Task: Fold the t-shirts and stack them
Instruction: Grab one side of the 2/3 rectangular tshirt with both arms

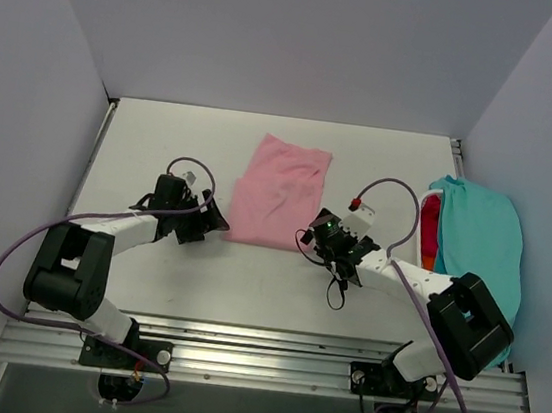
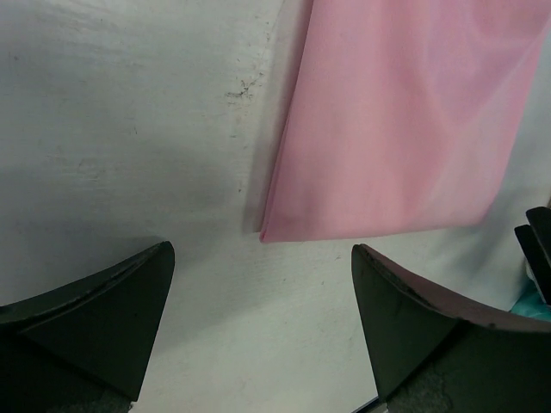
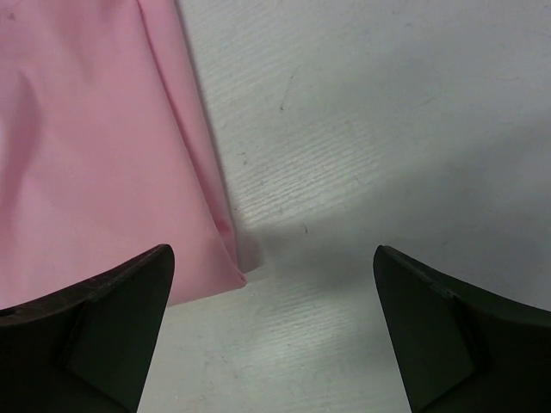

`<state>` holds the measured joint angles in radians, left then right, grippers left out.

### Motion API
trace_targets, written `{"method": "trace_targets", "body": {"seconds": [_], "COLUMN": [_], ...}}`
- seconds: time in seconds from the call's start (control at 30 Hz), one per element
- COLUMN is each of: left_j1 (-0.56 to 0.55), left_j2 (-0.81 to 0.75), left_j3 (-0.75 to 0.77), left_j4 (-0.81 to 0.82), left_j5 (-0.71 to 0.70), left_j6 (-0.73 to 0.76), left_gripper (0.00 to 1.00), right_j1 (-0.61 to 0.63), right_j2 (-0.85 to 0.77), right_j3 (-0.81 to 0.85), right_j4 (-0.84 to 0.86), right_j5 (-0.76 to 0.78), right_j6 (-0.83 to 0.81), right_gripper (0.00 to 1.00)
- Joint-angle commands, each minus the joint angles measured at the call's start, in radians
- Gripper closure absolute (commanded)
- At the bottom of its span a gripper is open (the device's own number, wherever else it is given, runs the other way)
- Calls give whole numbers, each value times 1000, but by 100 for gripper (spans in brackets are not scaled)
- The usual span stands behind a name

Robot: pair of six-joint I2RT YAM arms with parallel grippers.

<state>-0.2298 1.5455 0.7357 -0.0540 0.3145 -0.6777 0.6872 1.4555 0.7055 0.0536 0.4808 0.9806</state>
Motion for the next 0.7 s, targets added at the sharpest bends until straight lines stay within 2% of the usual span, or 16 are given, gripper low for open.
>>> {"method": "trace_targets", "body": {"seconds": [0.0, 0.17, 0.3, 0.4, 0.43, 0.5, 0.53, 0.67], "left_j1": [-6, -23, -29, -32, -32, -37, -40, -48], "left_j2": [-41, 31, 94, 122, 133, 140, 148, 169], "left_j3": [-31, -52, -45, -39, -38, -36, -35, -30], "left_j4": [150, 224, 264, 287, 295, 301, 310, 324], "left_j5": [-25, -12, 6, 17, 15, 15, 15, 21], "left_j6": [-34, -60, -74, -85, -86, -89, -92, -99], "left_gripper": [6, 6, 6, 6, 6, 6, 6, 6], "right_j1": [2, 2, 8, 12, 11, 12, 11, 11], "right_j2": [32, 144, 206, 223, 226, 227, 232, 223], "right_j3": [6, 46, 69, 63, 58, 57, 55, 43], "right_j4": [87, 140, 170, 195, 201, 206, 204, 207], "right_j5": [15, -7, -28, -37, -42, -44, -47, -45], "right_j6": [23, 23, 23, 21, 23, 21, 21, 24], "right_gripper": [5, 6, 11, 24, 36, 50, 63, 85]}}
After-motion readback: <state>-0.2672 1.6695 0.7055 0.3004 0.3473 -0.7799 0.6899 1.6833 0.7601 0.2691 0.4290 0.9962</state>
